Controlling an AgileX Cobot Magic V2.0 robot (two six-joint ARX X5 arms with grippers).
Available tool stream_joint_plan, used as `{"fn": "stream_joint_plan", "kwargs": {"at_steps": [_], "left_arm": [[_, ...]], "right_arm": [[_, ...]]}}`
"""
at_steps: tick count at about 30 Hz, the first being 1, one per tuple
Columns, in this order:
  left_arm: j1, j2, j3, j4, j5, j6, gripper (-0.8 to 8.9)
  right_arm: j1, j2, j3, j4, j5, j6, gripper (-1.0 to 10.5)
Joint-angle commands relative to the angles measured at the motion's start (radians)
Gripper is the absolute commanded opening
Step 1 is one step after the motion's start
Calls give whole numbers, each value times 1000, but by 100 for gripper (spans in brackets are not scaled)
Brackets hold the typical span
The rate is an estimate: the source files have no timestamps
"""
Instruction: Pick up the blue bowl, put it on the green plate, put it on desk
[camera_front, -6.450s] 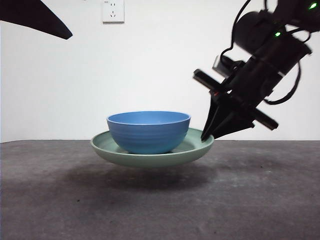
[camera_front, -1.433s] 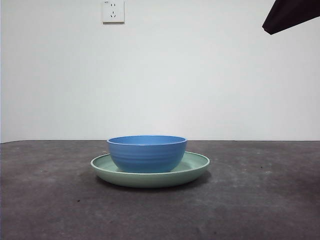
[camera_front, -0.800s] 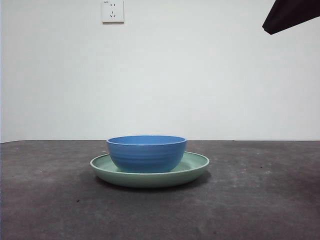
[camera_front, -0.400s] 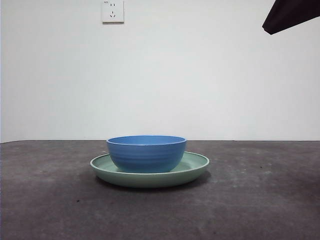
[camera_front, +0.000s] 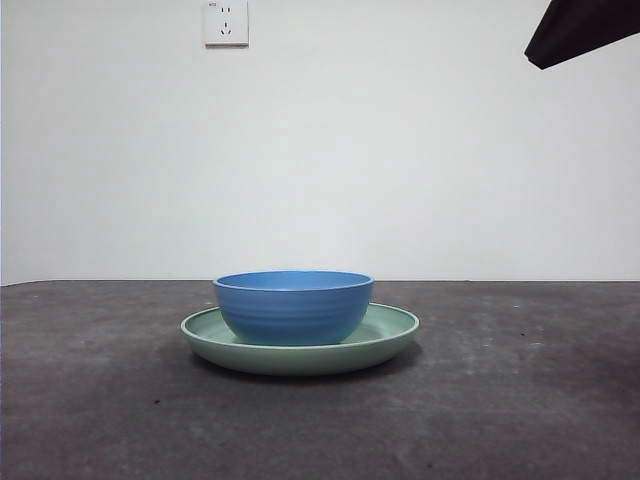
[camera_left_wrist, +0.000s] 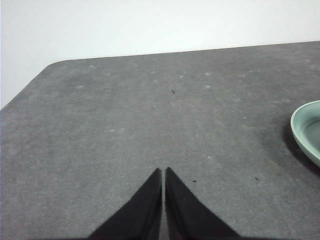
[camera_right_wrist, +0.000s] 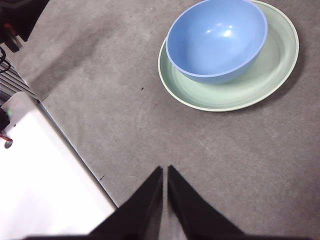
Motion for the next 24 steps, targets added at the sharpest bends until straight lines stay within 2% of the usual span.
{"fn": "stream_joint_plan", "kwargs": {"at_steps": [1, 19, 24], "left_arm": [[2, -2, -21, -8, -2, -10, 11], [2, -2, -21, -8, -2, -10, 11], [2, -2, -21, -8, -2, -11, 11]], "right_arm": [[10, 5, 6, 10, 0, -8, 8], [6, -4, 6, 10, 1, -8, 9], [-84, -77, 5, 18, 2, -83, 8]]}}
